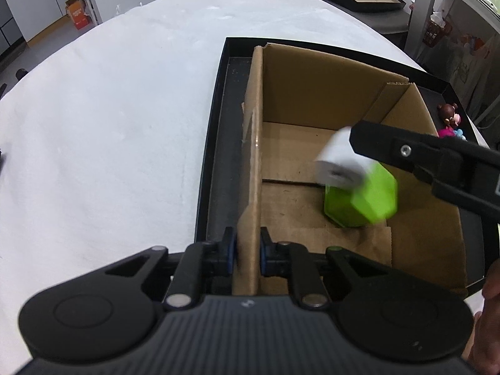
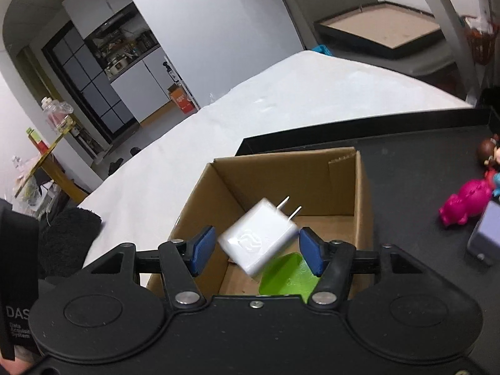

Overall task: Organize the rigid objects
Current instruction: 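Carry the white charger into the box and open the right gripper, then grasp the lavender cube with the right gripper while the left gripper releases the box wall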

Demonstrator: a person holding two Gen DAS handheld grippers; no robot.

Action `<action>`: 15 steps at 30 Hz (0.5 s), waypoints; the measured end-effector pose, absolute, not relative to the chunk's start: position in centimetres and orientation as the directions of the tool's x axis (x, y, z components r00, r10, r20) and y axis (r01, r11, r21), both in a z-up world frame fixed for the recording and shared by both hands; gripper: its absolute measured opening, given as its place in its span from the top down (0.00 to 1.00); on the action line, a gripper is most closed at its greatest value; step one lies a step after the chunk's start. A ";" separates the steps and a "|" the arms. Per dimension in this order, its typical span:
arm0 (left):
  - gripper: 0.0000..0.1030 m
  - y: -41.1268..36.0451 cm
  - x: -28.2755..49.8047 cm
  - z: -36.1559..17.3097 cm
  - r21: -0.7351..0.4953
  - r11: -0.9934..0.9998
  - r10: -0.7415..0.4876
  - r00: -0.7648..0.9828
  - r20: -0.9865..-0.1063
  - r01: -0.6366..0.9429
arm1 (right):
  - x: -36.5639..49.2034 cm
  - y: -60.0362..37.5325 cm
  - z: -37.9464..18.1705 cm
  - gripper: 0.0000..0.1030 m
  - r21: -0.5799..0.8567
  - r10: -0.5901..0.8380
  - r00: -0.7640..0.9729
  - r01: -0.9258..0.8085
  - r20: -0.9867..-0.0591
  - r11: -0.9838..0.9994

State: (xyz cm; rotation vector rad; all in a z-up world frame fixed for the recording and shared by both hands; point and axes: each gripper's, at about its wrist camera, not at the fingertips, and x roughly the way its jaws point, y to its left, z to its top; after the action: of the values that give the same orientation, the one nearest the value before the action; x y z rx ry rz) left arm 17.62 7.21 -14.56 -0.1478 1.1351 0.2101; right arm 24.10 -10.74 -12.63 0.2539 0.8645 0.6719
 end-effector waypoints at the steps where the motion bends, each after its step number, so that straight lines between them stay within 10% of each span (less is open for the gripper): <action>1: 0.87 7.2 17.6 -14.5 -0.010 0.971 0.091 0.405 -0.910 -0.240 | 23.9 -10.9 -12.6 0.42 0.469 0.641 0.459 -0.441 -0.616 0.766; 15: 0.82 5.9 17.9 -14.1 0.095 0.971 0.173 0.377 -0.910 -0.219 | 22.3 -13.3 -10.9 0.31 0.441 0.599 0.539 -0.406 -0.592 0.801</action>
State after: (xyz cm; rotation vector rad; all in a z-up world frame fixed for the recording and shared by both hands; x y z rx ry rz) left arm 17.93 5.89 -14.05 -0.0440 1.1579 0.2508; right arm 22.26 -13.32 -10.86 0.2642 0.8021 0.6055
